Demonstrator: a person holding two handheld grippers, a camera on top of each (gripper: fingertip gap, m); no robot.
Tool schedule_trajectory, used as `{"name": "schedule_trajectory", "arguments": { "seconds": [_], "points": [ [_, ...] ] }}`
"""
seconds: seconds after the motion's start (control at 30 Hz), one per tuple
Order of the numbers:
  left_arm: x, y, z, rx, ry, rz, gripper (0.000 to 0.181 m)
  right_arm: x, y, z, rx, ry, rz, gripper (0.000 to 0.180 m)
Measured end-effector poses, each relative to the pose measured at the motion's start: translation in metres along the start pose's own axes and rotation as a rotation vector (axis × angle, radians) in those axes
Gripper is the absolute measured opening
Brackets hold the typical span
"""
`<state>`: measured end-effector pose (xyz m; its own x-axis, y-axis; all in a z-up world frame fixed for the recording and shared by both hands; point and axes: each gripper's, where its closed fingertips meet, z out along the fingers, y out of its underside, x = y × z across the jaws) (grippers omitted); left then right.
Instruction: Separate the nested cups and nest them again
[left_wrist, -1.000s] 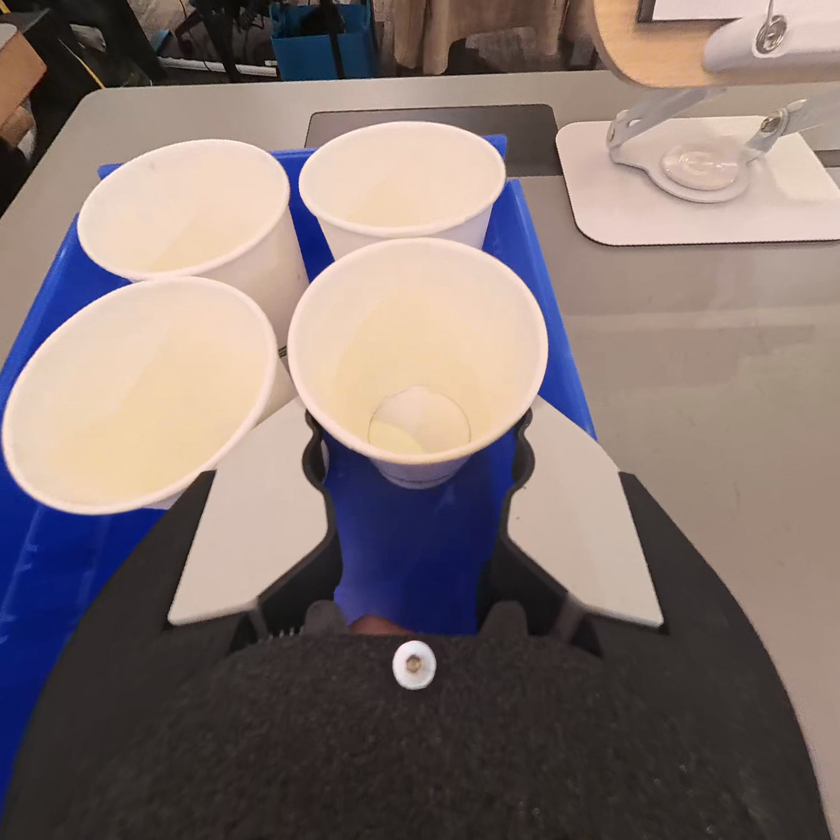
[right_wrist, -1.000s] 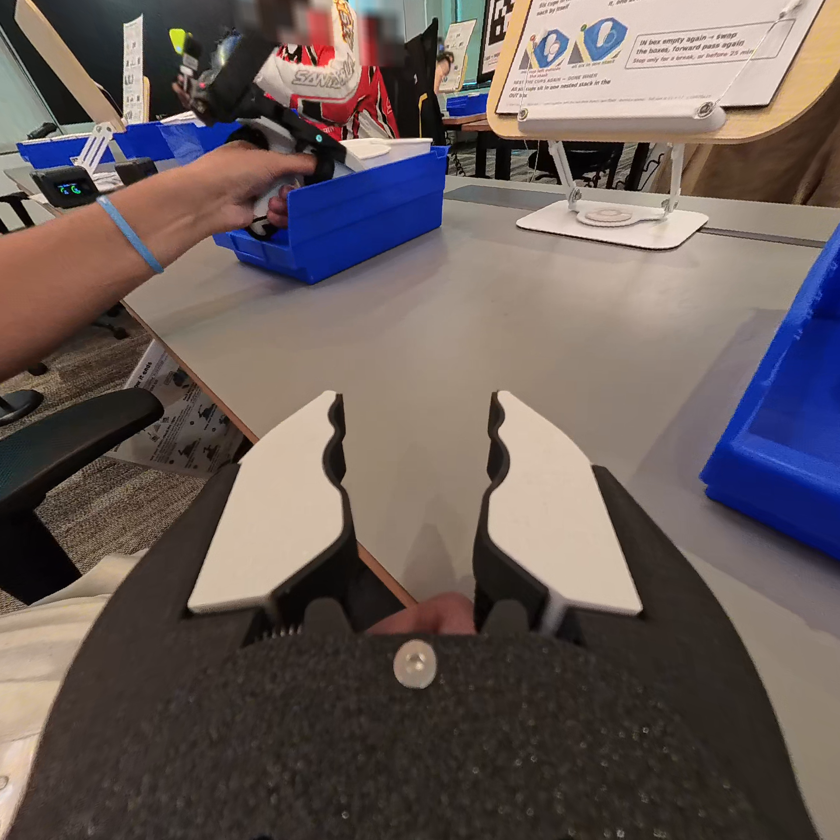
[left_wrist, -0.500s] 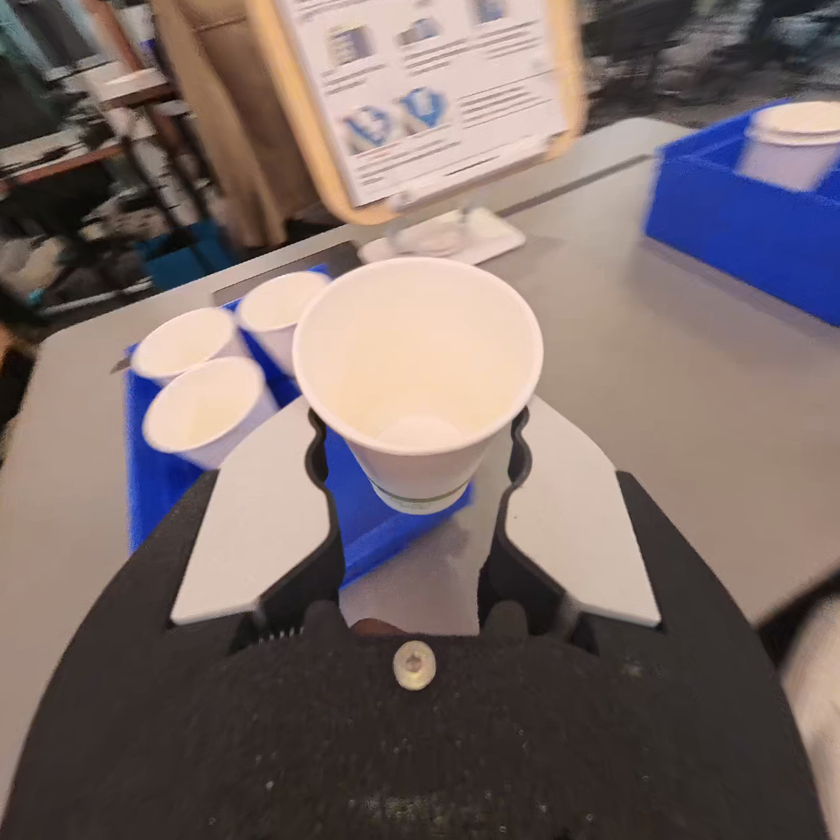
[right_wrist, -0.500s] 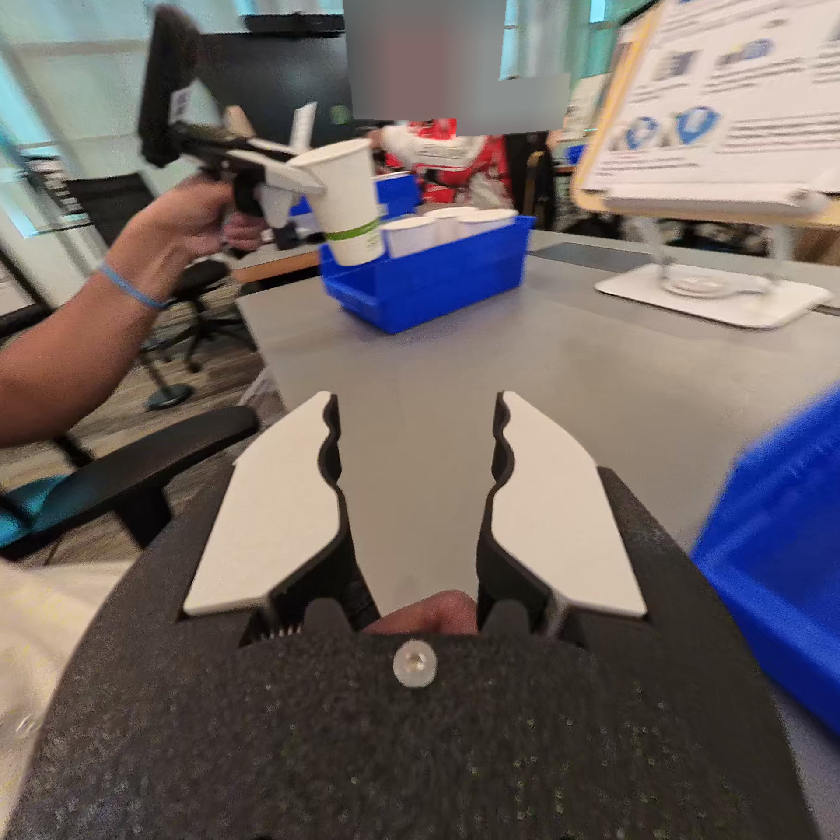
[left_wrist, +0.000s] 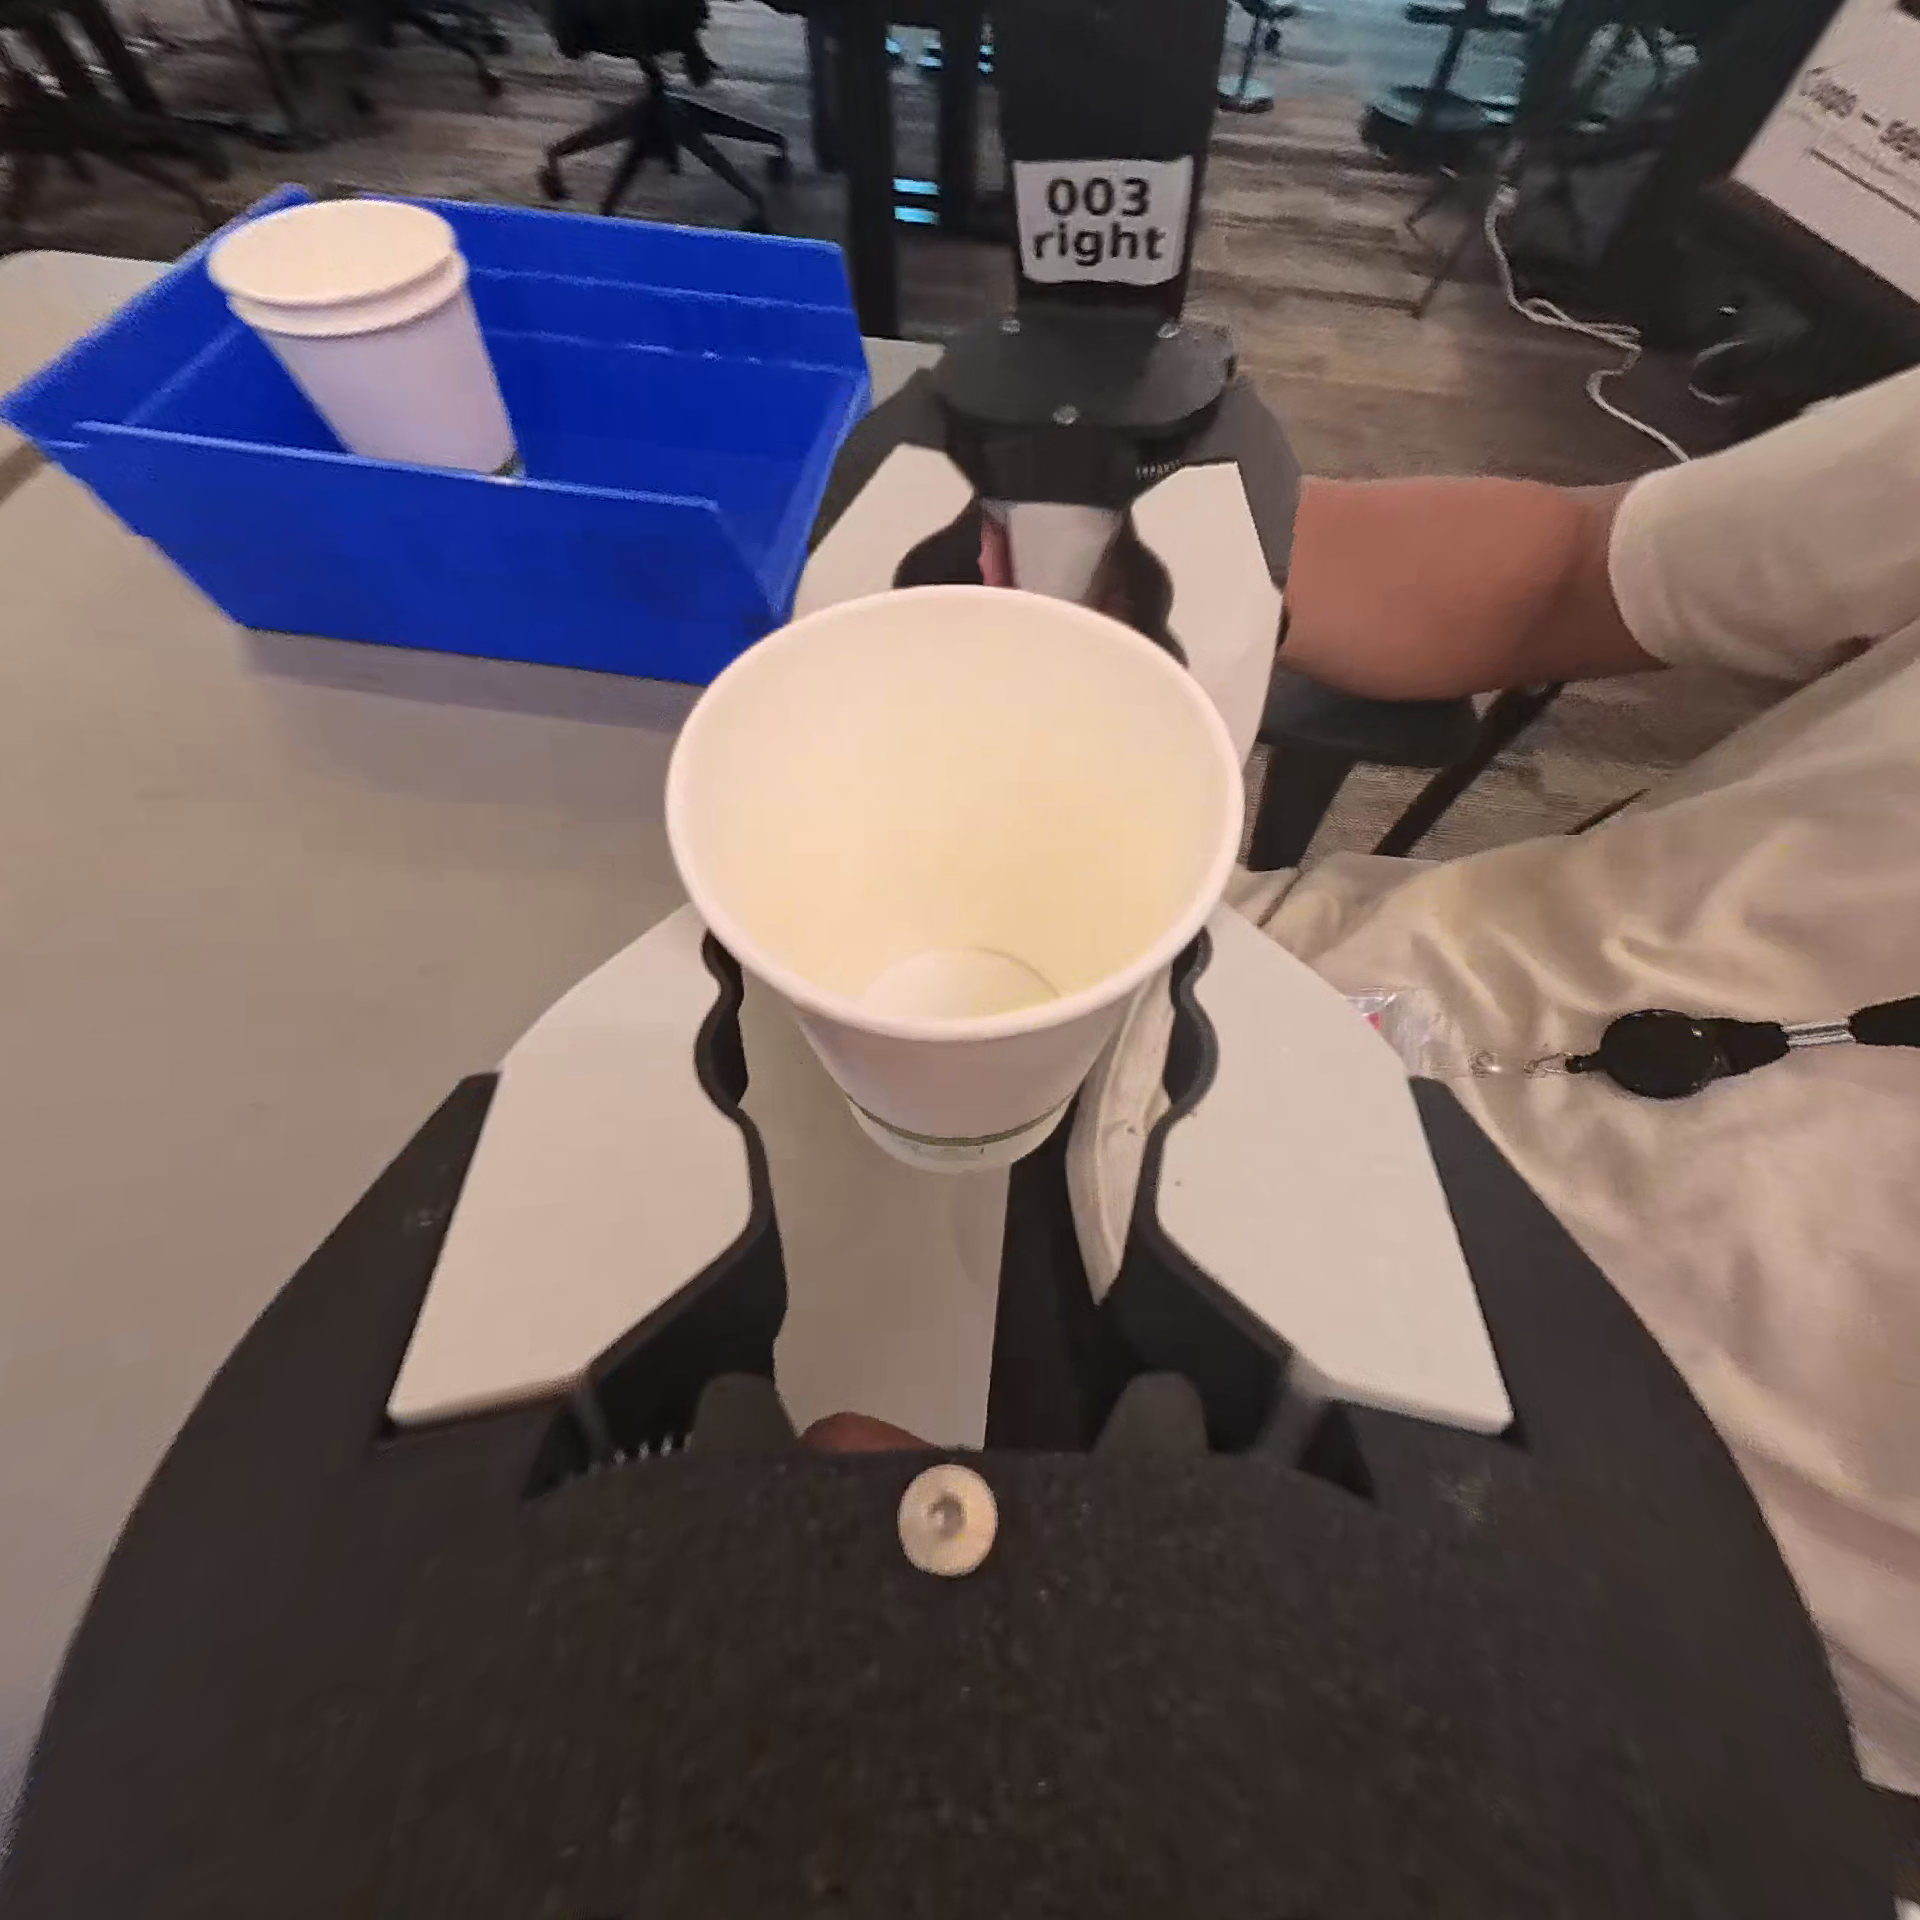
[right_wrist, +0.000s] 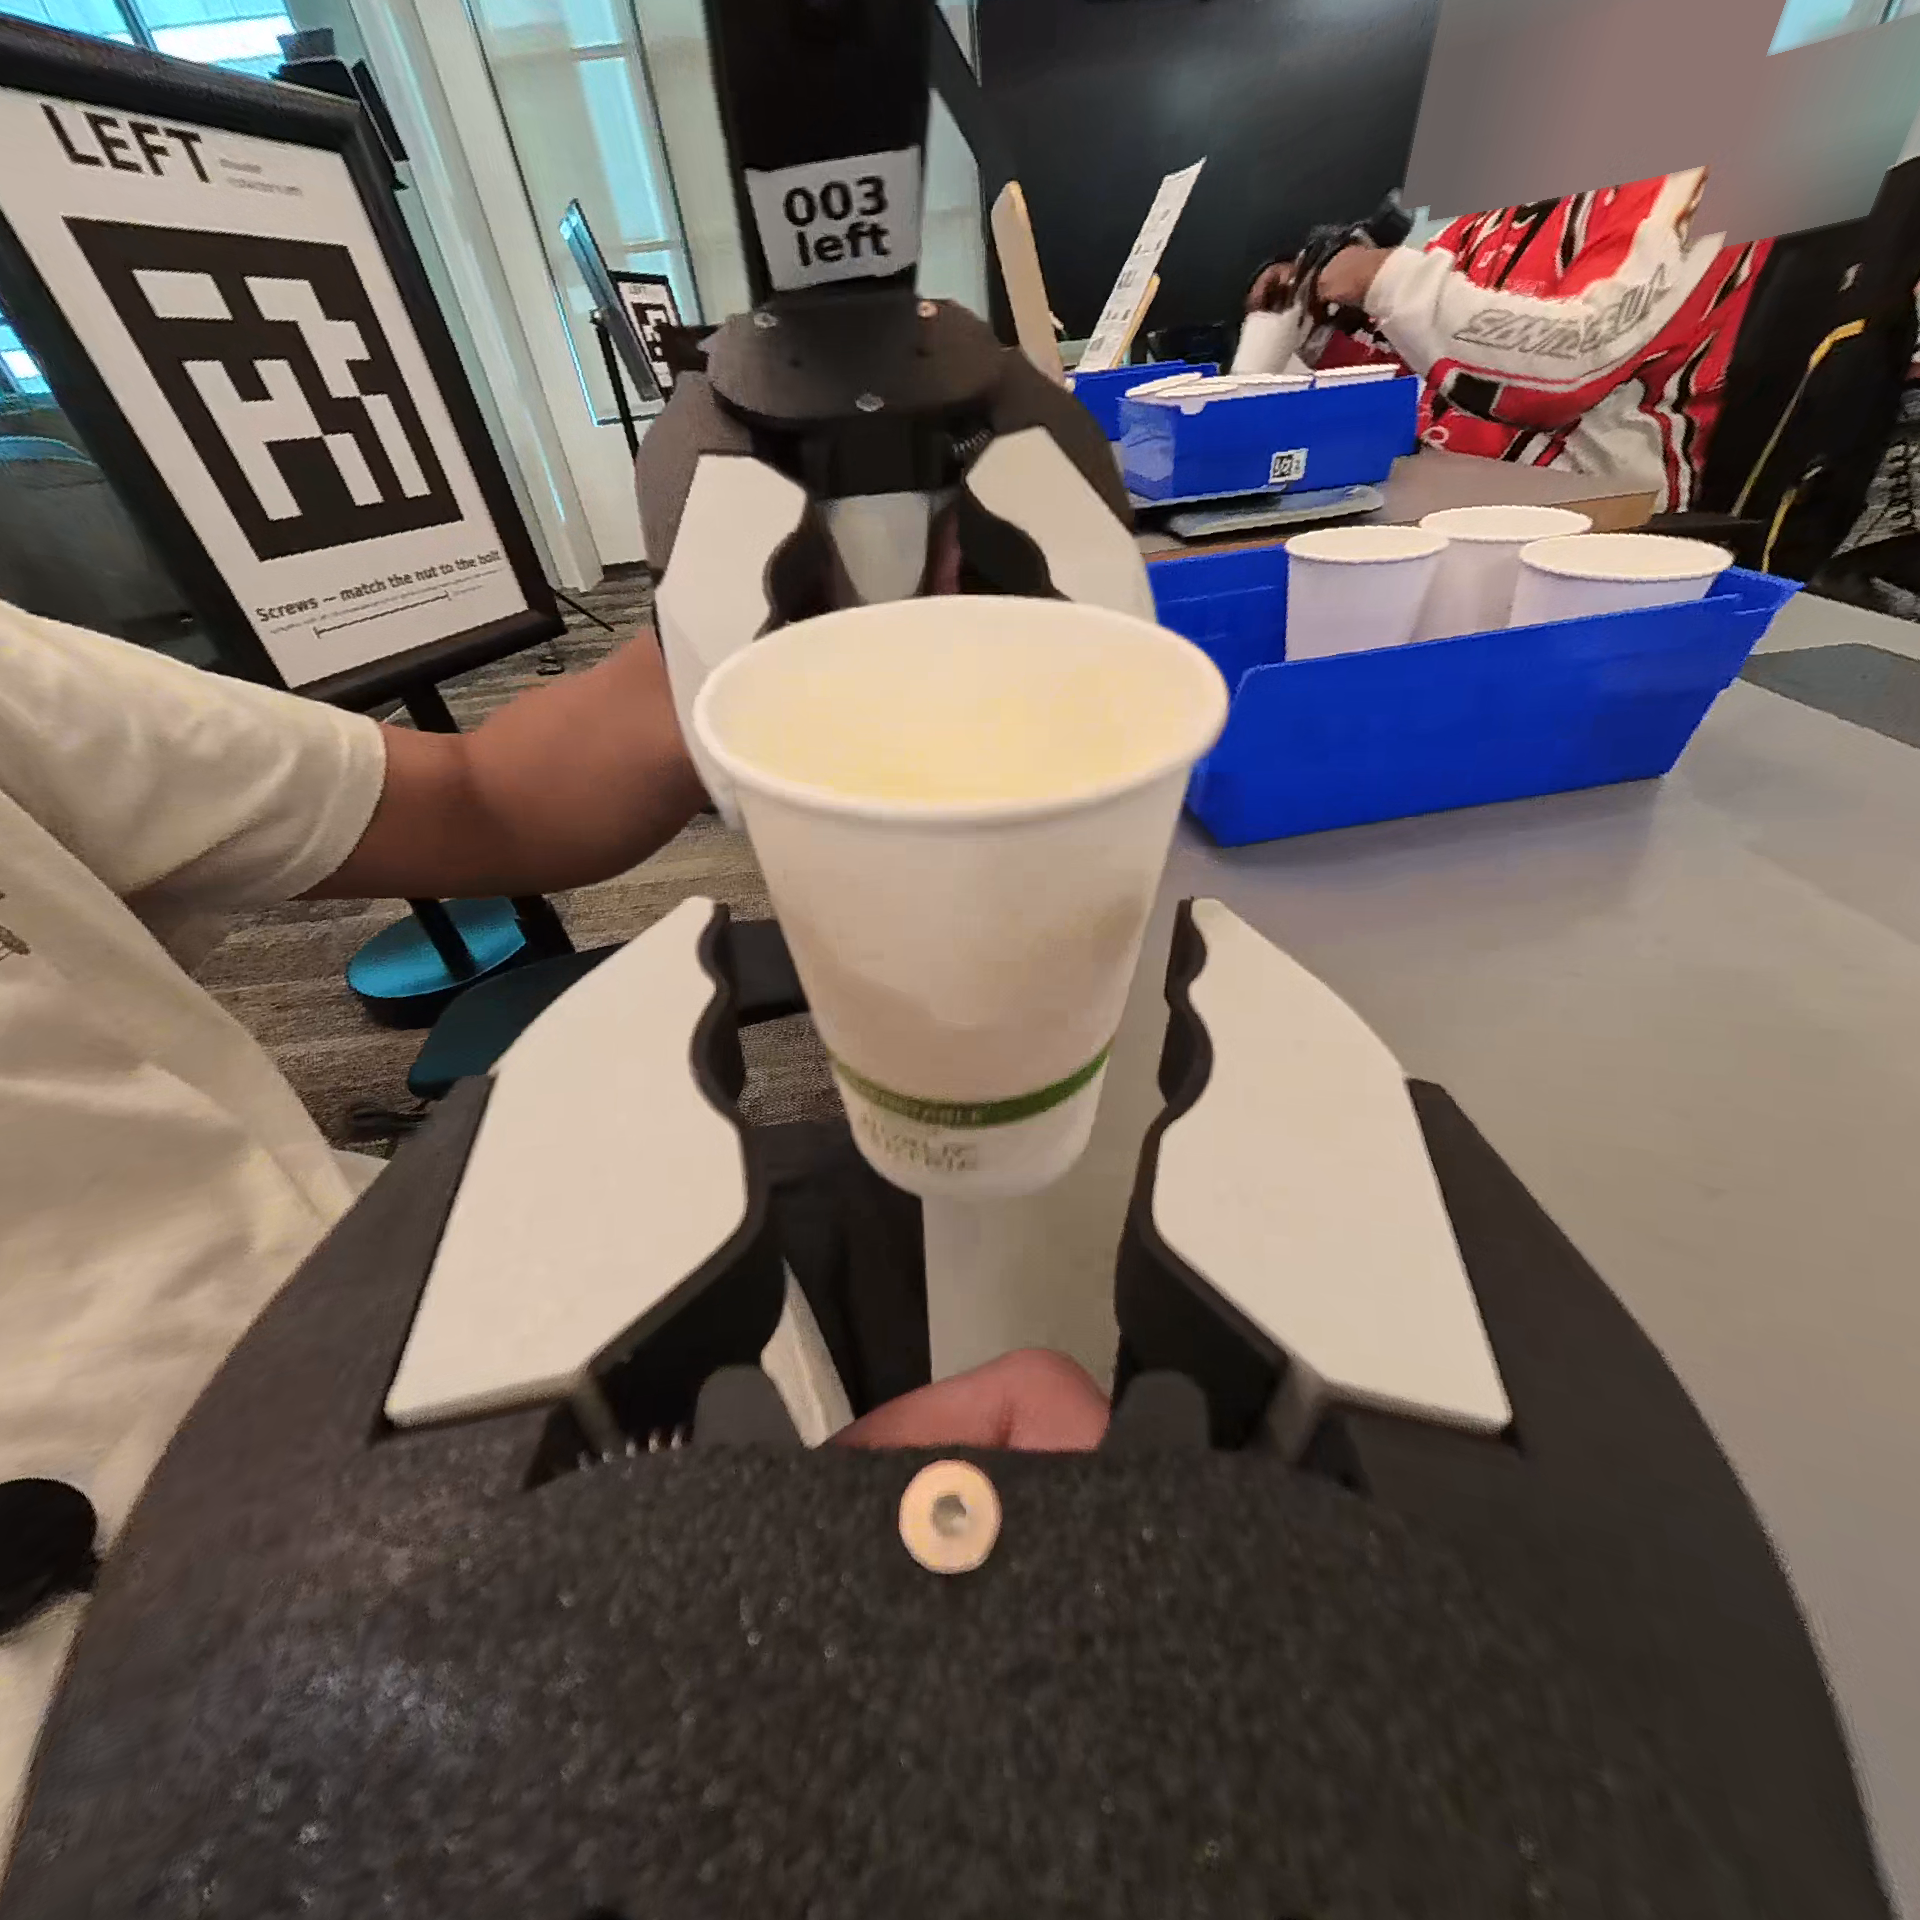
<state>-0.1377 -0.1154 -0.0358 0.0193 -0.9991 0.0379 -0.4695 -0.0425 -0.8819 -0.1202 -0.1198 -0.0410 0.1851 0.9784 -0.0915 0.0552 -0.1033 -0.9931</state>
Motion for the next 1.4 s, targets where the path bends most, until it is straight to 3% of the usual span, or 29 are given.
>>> {"name": "schedule_trajectory", "arguments": {
  "seconds": [0.17, 0.33, 0.43, 0.6, 0.73, 0.83, 0.97, 1.17, 1.27, 1.4],
  "points": [
    [0.01, 0.0, 0.024, -0.037, 0.073, 0.019, 0.08, -0.002, 0.007, -0.002, 0.014, -0.006, -0.001, 0.081],
    [0.005, 0.003, 0.022, 0.019, -0.014, -0.006, 0.073, 0.002, 0.008, -0.014, 0.039, 0.036, 0.006, 0.081],
    [-0.01, 0.009, 0.012, 0.116, -0.23, -0.062, 0.074, 0.011, 0.006, -0.032, 0.083, 0.114, 0.016, 0.081],
    [-0.057, 0.049, -0.021, 0.303, -0.795, -0.298, 0.072, 0.042, 0.006, -0.069, 0.142, 0.382, 0.038, 0.081],
    [-0.074, 0.082, -0.06, 0.348, -1.145, -0.312, 0.067, 0.061, 0.008, -0.094, 0.149, 0.621, 0.0, 0.081],
    [-0.071, 0.087, -0.069, 0.403, -1.18, -0.328, 0.058, 0.062, 0.006, -0.1, 0.156, 0.695, -0.078, 0.081],
    [-0.076, 0.092, -0.071, 0.369, -1.194, -0.33, 0.062, 0.085, -0.019, -0.127, 0.168, 0.862, -0.186, 0.081],
    [-0.076, 0.097, -0.061, 0.341, -1.147, -0.331, 0.062, 0.195, -0.078, -0.207, 0.184, 1.138, -0.127, 0.081],
    [-0.075, 0.092, -0.071, 0.364, -1.17, -0.312, 0.06, 0.261, -0.077, -0.241, 0.139, 1.261, -0.025, 0.081],
    [-0.079, 0.091, -0.087, 0.392, -1.199, -0.32, 0.06, 0.308, -0.061, -0.26, 0.103, 1.334, 0.093, 0.081]
  ]
}}
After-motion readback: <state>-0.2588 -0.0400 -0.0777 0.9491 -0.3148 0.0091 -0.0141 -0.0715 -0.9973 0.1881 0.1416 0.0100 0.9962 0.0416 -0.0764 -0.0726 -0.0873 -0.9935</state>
